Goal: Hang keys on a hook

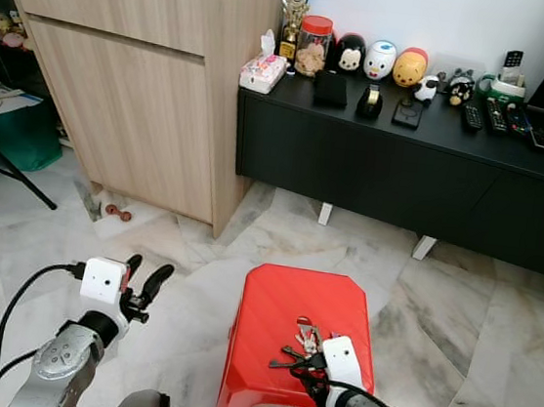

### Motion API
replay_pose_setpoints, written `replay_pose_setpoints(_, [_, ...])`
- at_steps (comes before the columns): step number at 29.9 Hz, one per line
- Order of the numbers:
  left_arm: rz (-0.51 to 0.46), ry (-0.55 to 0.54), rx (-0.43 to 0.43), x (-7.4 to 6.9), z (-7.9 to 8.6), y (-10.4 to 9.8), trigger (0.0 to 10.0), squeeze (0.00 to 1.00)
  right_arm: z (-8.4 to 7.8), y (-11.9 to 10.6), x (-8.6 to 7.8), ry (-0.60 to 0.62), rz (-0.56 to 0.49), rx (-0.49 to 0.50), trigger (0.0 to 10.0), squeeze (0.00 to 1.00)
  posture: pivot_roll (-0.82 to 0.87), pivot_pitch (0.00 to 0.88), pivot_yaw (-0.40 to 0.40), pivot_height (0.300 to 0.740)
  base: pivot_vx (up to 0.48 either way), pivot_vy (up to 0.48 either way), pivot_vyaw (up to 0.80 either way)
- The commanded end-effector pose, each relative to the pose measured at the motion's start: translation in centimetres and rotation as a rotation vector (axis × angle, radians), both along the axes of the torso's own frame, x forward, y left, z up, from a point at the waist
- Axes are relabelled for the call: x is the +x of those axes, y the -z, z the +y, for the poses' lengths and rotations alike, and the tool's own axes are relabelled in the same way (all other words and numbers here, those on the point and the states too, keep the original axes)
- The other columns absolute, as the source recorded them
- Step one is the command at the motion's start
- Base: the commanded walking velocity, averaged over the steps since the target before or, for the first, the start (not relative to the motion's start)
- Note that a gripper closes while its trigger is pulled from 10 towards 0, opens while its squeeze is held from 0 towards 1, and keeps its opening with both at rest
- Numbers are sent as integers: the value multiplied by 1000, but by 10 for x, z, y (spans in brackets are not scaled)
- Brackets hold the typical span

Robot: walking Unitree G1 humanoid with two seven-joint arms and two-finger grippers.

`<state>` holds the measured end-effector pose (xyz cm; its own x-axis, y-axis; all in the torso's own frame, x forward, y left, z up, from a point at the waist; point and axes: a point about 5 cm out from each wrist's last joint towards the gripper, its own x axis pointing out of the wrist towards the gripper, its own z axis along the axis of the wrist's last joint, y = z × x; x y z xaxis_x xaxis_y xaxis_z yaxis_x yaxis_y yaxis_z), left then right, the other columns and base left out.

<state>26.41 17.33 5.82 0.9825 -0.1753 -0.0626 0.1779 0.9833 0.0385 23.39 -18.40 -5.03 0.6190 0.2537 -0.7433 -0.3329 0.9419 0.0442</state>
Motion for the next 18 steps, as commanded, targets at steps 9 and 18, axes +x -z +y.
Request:
replay_pose_setpoints(9, [17, 11, 16, -1, 0, 2, 10000, 0, -3, -1, 2, 37, -13, -3, 10000, 0, 167, 51, -47, 627, 0, 0, 0])
replay_pose_setpoints(18, [18, 14, 19, -1, 0, 2, 10000, 0, -6, -6, 9, 58, -44, -14, 10000, 0, 169, 52, -44, 627, 0, 0, 0])
